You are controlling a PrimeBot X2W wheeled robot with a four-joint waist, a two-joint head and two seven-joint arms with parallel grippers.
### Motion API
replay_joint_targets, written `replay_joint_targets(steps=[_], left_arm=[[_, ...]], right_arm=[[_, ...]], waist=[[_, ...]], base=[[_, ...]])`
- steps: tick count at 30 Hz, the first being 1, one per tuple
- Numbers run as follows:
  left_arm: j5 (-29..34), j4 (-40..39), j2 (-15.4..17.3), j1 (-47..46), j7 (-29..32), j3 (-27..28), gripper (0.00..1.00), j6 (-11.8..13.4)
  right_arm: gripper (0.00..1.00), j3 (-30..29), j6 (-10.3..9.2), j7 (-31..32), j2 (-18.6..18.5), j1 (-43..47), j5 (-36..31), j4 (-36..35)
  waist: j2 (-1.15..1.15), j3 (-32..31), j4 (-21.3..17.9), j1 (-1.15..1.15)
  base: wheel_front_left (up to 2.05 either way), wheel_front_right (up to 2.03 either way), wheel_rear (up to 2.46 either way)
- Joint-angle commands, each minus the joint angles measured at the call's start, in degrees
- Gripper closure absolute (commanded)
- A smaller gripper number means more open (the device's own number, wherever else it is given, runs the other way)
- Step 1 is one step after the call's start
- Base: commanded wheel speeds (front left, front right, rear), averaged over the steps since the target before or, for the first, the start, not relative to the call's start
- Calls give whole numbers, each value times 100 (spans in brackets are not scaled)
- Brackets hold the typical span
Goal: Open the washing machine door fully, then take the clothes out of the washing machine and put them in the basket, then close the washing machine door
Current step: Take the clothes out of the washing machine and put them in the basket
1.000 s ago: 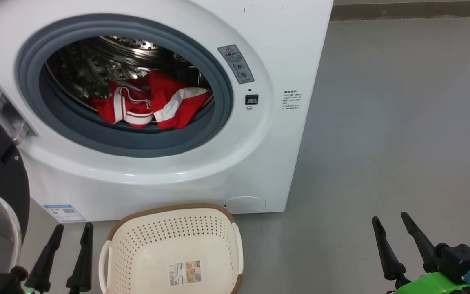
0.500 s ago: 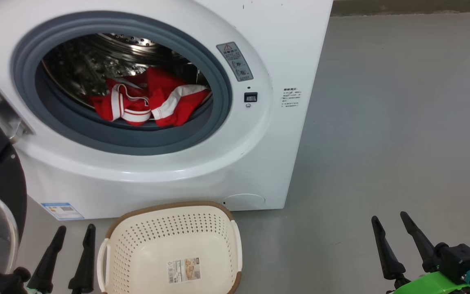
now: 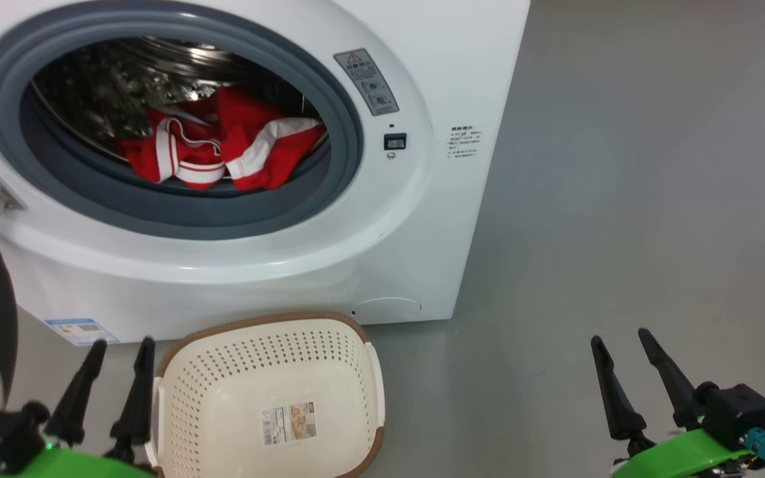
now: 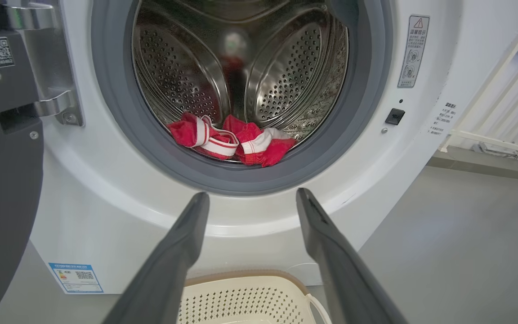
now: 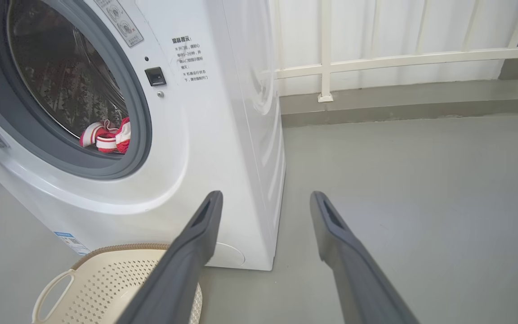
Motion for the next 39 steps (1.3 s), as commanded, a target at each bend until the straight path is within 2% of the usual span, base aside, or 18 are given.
replay_joint_targets(steps=[1,18,22,31,39], left_arm=[[-74,-44,195,-414,-47,147,0,-11],[-604,1588,940,-3077,-47,-1077,0,-11],[-868,2181,1159,-3937,-35,-1584,0,-11],[-1234,3128,1357,-5156,166,-2379,0,-11],[-1496,3769,1538,-5859,329,-2991,0,-11]], right_arm=[[0,116,9,-69,15,-232,-37,-182],[0,285,9,-69,346,-896,-214,-459],[0,372,9,-69,353,-1045,-10,-572],[0,541,9,-69,355,-1269,232,-778],[0,732,9,-69,355,-1373,346,-883]], waist=[[0,127,-55,0],[0,1391,-662,0],[0,1764,-899,0],[0,2266,-1265,0],[0,2508,-1513,0]], base=[[0,0,0],[0,0,0],[0,0,0],[0,0,0],[0,0,0]])
